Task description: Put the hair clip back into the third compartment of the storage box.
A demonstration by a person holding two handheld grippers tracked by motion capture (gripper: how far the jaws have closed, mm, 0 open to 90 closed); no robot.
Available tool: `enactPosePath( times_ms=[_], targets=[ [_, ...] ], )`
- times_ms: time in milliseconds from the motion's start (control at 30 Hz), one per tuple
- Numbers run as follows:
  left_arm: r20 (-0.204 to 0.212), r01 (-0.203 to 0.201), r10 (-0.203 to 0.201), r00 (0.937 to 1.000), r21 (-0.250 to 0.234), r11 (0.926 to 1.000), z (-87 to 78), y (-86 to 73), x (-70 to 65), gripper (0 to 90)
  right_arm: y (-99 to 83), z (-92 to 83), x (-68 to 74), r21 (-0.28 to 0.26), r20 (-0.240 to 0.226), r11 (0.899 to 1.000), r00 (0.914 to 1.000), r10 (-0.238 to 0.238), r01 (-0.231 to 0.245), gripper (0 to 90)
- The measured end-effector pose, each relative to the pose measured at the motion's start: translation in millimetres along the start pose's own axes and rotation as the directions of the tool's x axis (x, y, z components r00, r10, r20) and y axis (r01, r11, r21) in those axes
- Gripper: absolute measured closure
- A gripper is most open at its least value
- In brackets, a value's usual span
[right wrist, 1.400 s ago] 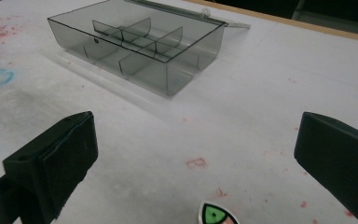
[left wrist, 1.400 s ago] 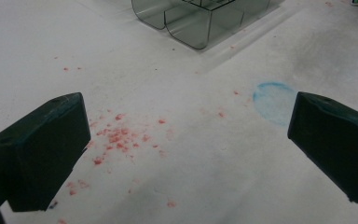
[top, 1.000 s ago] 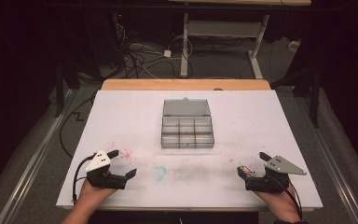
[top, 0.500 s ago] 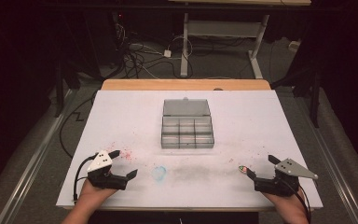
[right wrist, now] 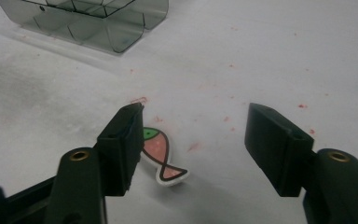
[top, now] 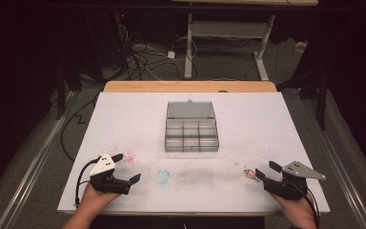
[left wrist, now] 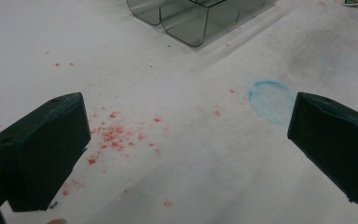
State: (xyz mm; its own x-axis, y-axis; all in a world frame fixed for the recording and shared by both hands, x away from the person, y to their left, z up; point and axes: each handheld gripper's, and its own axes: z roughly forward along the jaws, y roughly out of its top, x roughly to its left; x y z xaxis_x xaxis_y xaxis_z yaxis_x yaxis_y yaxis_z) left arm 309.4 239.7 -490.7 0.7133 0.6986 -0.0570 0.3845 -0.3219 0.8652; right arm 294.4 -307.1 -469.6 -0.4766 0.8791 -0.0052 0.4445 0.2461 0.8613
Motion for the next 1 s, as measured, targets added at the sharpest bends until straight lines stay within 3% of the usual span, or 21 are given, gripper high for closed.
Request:
enactPosePath(
  times_ms=[67, 100, 133, 200, 267, 300, 367, 533, 700, 1000],
  targets=[
    [0.0, -0.001, 0.001, 1.0, 0.0, 1.0, 0.0, 0.0, 0.0, 0.0, -0.2, 0.7, -0.2, 0.01, 0.0, 1.0, 1.0, 0.004, -0.004, 44.2],
    [0.0, -0.002, 0.002, 1.0, 0.001, 1.0, 0.0, 0.0, 0.0, 0.0, -0.9, 1.5, -0.6, 0.025, -0.005, 1.0, 1.0, 0.003, -0.003, 53.0],
    [0.0, -0.002, 0.002, 1.0, 0.001, 1.0, 0.0, 0.0, -0.1, 0.0, -0.9, 1.5, -0.6, 0.025, -0.005, 1.0, 1.0, 0.003, -0.003, 53.0],
    [0.001, -0.002, 0.002, 1.0, 0.002, 1.0, 0.0, 0.0, 0.0, 0.0, -1.6, 2.0, -1.2, 0.039, -0.013, 0.999, 0.9999, 0.003, -0.003, 67.2],
    [0.002, -0.001, 0.001, 1.0, 0.002, 1.0, 0.1, 0.1, 0.1, 0.0, -1.7, 2.4, -1.6, 0.043, -0.014, 0.999, 0.9999, 0.003, -0.002, 71.7],
    [0.002, -0.002, 0.002, 1.0, 0.002, 1.0, 0.1, 0.1, 0.1, 0.0, -1.9, 3.2, -2.0, 0.061, -0.004, 0.998, 1.0, 0.006, -0.006, 81.5],
    [0.002, -0.002, 0.002, 1.0, 0.002, 1.0, 0.1, 0.1, 0.0, 0.0, -2.9, 4.7, -3.0, 0.079, 0.01, 0.997, 0.9999, -0.004, 0.003, 87.6],
    [0.003, -0.004, 0.004, 1.0, 0.003, 1.0, 0.2, 0.1, 0.0, 0.0, -4.9, 8.0, -4.8, 0.129, 0.041, 0.992, 0.9992, 0.0, -0.005, 90.0],
    [0.003, -0.006, 0.006, 1.0, 0.005, 1.0, 0.4, 0.3, -0.2, 0.0, -6.2, 11.5, -2.5, 0.162, 0.013, 0.987, 0.9999, -0.008, 0.005, 90.0],
    [0.006, -0.009, 0.009, 0.9999, 0.007, 0.9999, 0.6, 0.4, -0.3, 0.0, -4.5, 13.7, 10.4, 0.174, -0.03, 0.984, 0.9988, -0.039, 0.043, 90.0]
  ],
)
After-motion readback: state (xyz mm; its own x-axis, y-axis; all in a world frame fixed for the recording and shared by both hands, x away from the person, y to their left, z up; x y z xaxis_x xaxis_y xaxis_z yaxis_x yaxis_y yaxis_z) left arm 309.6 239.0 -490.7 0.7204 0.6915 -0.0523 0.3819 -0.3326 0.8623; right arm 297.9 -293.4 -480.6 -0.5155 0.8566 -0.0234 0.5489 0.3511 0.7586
